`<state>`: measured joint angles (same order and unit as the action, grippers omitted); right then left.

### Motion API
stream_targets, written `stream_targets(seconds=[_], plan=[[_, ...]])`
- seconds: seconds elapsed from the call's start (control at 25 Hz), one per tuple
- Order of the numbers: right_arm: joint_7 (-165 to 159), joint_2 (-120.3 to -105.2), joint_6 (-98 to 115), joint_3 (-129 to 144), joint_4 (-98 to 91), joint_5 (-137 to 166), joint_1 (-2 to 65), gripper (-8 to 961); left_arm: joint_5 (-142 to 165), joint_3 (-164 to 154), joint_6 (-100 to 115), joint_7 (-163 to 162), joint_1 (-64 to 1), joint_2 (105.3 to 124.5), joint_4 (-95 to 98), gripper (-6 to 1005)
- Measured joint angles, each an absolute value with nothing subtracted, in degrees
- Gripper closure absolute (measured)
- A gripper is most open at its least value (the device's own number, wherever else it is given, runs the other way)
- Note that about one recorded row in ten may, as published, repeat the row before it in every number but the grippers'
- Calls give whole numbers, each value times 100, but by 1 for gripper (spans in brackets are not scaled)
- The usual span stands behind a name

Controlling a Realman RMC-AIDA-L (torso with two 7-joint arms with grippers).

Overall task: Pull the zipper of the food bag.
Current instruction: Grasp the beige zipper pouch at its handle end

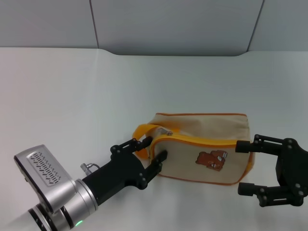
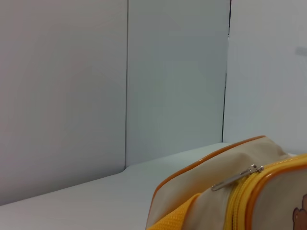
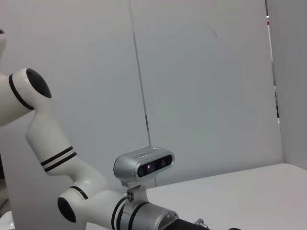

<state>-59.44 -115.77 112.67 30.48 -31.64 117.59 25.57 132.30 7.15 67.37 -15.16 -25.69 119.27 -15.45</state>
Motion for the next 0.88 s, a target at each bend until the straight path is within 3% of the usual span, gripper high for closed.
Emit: stream_targets(seconds=[0.64, 0.88], plan=[[-5767, -11602, 11300, 2559, -3164, 11670, 2403, 159, 13220, 720, 6778, -794, -2558, 11927, -1721, 725], [-5758, -11609, 11303, 2544, -3164, 11442, 2350, 163, 13247, 686, 6986, -736, -2558, 11927, -1738, 771]])
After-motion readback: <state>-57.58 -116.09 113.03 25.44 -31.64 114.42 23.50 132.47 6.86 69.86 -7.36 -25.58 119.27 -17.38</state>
